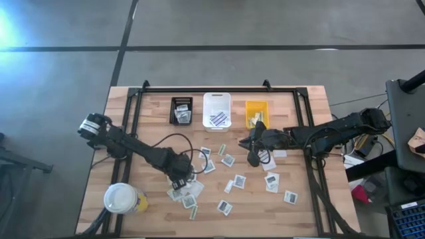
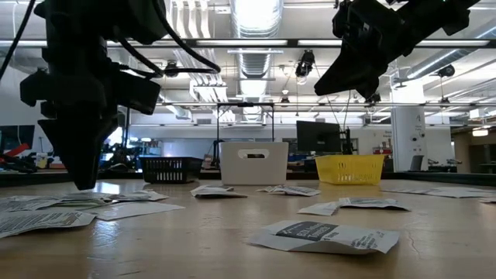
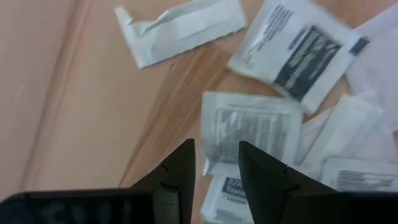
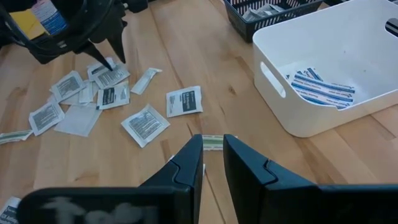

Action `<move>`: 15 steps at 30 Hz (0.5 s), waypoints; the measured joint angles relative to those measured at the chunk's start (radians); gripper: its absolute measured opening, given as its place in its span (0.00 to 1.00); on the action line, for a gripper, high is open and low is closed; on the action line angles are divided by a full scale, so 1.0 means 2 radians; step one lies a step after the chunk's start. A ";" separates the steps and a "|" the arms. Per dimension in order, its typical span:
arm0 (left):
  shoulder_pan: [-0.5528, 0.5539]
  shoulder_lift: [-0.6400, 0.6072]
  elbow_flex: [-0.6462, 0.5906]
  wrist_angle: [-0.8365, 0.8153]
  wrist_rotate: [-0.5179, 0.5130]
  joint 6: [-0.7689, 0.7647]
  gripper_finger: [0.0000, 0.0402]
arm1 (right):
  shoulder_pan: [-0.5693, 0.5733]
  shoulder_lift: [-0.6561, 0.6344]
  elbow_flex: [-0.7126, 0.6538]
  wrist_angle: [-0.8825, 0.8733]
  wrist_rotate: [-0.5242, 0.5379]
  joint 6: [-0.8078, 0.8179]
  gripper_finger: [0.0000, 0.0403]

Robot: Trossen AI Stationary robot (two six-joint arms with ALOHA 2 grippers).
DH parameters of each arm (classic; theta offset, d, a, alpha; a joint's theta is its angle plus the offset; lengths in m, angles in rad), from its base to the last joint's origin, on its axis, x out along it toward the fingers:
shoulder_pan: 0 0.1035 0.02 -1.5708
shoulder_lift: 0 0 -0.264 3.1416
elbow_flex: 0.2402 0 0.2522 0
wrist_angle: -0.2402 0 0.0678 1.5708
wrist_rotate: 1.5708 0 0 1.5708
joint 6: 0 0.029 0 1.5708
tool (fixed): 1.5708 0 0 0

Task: Pick & Place First Aid Supplies
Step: Put the towelette pack into the black basket

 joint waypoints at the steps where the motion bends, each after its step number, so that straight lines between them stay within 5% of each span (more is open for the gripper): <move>1: 0.000 0.000 0.000 -0.006 0.000 0.000 0.29 | 0.000 0.000 0.000 0.000 0.000 0.000 0.15; 15: 0.001 0.000 -0.019 0.016 0.029 -0.006 0.29 | 0.000 0.000 0.000 0.000 0.000 0.000 0.15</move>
